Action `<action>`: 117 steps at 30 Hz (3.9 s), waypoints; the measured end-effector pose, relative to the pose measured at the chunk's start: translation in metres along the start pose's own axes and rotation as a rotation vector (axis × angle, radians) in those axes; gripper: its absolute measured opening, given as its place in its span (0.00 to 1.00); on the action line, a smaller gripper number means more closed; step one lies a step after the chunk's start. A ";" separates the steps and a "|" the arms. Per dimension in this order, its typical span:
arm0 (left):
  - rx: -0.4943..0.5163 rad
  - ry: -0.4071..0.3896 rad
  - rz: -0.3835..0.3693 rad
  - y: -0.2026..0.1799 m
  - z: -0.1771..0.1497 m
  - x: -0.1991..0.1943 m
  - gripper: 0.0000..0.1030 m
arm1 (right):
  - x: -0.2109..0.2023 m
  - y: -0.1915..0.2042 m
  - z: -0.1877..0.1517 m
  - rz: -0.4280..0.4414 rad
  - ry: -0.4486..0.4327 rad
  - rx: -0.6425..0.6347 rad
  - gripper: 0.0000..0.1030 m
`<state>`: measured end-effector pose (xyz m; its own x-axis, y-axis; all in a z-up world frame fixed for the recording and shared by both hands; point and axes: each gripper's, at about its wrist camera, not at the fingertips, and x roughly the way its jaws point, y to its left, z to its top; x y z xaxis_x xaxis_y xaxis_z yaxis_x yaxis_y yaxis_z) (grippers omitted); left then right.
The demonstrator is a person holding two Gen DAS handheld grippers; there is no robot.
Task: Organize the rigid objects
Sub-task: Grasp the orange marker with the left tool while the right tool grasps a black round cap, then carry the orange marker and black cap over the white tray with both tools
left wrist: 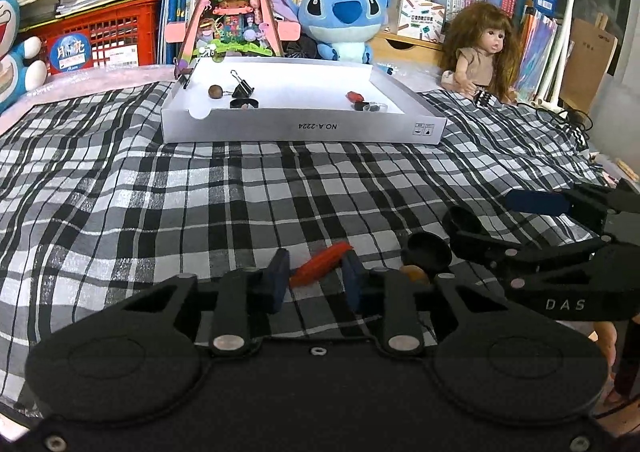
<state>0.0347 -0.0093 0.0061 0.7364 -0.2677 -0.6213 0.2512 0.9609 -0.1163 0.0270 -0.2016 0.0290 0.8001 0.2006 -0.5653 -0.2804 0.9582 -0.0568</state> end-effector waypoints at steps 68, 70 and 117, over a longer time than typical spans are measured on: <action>0.018 -0.033 0.128 0.008 0.022 0.004 0.40 | 0.007 0.004 0.013 0.040 0.005 0.024 0.37; 0.018 -0.033 0.127 0.008 0.022 0.004 0.40 | 0.008 0.003 0.014 0.038 0.006 0.033 0.37; -0.028 -0.028 0.121 0.009 0.048 0.016 0.40 | 0.032 -0.011 0.031 -0.025 0.069 0.176 0.38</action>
<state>0.0790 -0.0079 0.0325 0.7779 -0.1509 -0.6100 0.1422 0.9878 -0.0631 0.0721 -0.1998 0.0369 0.7658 0.1673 -0.6210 -0.1586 0.9849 0.0698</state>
